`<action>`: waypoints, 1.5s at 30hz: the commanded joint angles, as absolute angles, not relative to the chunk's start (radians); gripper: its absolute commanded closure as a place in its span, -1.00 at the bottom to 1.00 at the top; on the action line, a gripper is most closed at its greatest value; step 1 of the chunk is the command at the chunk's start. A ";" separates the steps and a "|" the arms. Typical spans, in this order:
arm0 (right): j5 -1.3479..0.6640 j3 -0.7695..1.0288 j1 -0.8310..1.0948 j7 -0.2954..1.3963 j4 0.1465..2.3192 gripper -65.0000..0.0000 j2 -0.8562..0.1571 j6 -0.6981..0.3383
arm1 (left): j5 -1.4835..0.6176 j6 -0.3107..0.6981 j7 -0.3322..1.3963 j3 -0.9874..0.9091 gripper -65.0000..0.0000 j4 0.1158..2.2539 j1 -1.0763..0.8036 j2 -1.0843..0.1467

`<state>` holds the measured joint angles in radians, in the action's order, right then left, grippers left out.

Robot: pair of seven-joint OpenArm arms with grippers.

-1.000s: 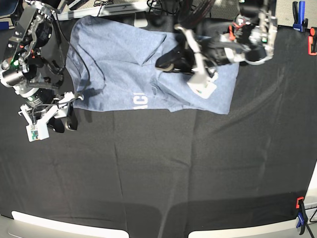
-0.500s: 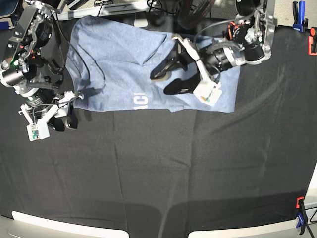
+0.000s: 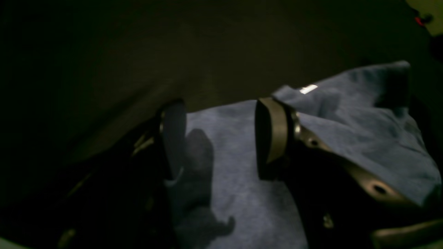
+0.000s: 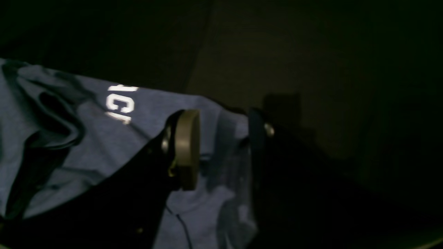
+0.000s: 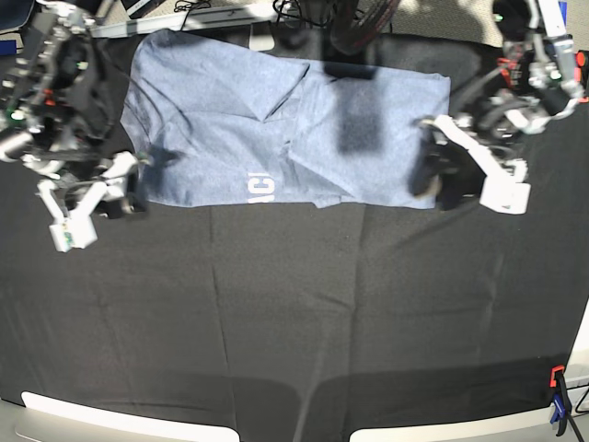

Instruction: Layout the t-shirt on the table in an organized manner, then fold the t-shirt properly

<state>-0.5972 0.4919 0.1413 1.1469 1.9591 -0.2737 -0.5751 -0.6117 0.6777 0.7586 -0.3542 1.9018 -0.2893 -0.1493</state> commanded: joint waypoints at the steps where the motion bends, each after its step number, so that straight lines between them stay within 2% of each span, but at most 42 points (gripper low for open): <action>1: -0.618 0.517 0.145 1.130 1.976 0.11 -0.303 -0.577 | -0.640 0.683 0.731 -0.362 0.09 1.919 -0.285 -0.160; 4: -0.659 0.577 0.194 1.129 1.967 -0.29 -0.344 -0.576 | -0.640 0.685 0.731 -0.364 0.09 1.918 -0.285 -0.174; 6: -0.683 0.605 0.236 1.129 1.948 -0.42 -0.368 -0.576 | -0.640 0.685 0.728 -0.364 0.09 1.918 -0.285 -0.176; 13: -0.693 0.634 0.280 1.129 1.808 -0.42 -0.379 -0.578 | -0.639 0.685 0.705 -0.364 0.09 1.918 -0.285 -0.175; 19: -0.780 0.633 0.280 1.124 1.648 -0.42 -0.379 -0.672 | -0.640 0.685 0.705 -0.364 0.09 1.918 -0.285 -0.175; 27: -0.820 0.632 0.280 1.122 1.530 -0.41 -0.376 -0.698 | -0.640 0.685 0.705 -0.364 0.09 1.918 -0.285 -0.175; 36: -0.806 0.501 0.280 1.066 1.530 -0.41 -0.374 -0.694 | -0.639 0.685 0.706 -0.364 0.09 1.918 -0.285 -0.175; 40: -0.755 0.430 0.280 1.019 1.530 -0.41 -0.374 -0.629 | -0.639 0.685 0.706 -0.364 0.09 1.918 -0.285 -0.175; 45: -0.756 0.364 0.280 1.010 1.530 -0.41 -0.374 -0.614 | -0.639 0.685 0.706 -0.364 0.09 1.918 -0.285 -0.175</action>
<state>-0.7673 0.3660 0.2794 0.9798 1.5261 -0.3656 -0.6239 -0.6163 0.6785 0.7326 -0.3611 1.9018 -0.2909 -0.1688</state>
